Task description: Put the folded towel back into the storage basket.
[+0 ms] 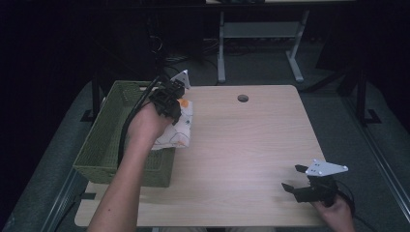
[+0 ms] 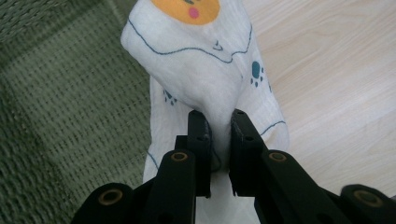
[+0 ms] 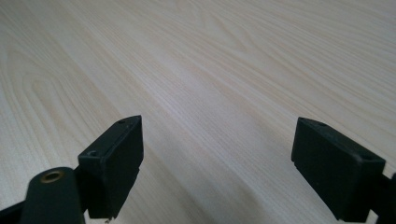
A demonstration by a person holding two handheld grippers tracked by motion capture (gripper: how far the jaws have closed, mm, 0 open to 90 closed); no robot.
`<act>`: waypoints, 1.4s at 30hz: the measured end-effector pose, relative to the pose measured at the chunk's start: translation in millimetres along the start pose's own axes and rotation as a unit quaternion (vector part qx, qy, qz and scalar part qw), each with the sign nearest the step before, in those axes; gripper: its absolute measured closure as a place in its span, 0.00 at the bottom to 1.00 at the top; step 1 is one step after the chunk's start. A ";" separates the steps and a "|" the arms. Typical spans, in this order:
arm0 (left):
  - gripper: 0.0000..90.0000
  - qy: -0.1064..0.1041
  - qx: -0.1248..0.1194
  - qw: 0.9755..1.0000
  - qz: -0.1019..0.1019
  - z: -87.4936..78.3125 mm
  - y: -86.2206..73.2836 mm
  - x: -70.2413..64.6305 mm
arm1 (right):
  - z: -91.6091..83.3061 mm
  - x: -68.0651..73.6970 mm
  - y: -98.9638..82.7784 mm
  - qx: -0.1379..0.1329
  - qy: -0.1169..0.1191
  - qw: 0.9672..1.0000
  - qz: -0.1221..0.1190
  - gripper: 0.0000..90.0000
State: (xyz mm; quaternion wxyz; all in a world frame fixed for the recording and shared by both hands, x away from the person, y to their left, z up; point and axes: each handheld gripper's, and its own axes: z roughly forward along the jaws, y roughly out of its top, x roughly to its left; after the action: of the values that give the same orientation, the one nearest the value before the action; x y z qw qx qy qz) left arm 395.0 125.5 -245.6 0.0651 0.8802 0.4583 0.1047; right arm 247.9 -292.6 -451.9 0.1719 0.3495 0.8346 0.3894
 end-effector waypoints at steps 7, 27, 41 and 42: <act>0.90 0.004 0.005 1.000 -0.017 -2.5 -9.6 17.1 | 0.3 -0.1 0.1 0.000 -0.001 1.000 0.000 0.18; 0.90 0.004 0.025 0.999 -0.042 -2.1 -33.9 52.9 | 0.9 0.7 0.4 0.001 0.000 1.000 0.003 0.18; 0.90 -0.003 0.040 0.998 -0.053 8.6 -49.0 76.8 | 1.5 0.9 0.7 0.001 -0.001 1.000 0.001 0.18; 0.90 -0.004 0.040 0.998 -0.055 9.5 -50.0 78.0 | 1.6 1.0 0.8 0.001 -0.001 1.000 0.001 0.18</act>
State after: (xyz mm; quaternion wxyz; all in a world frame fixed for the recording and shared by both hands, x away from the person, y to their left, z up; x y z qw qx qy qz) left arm 401.2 217.9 -255.6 0.0372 0.8558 0.5099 0.0788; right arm 248.5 -290.7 -452.3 0.1715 0.3511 0.8345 0.3885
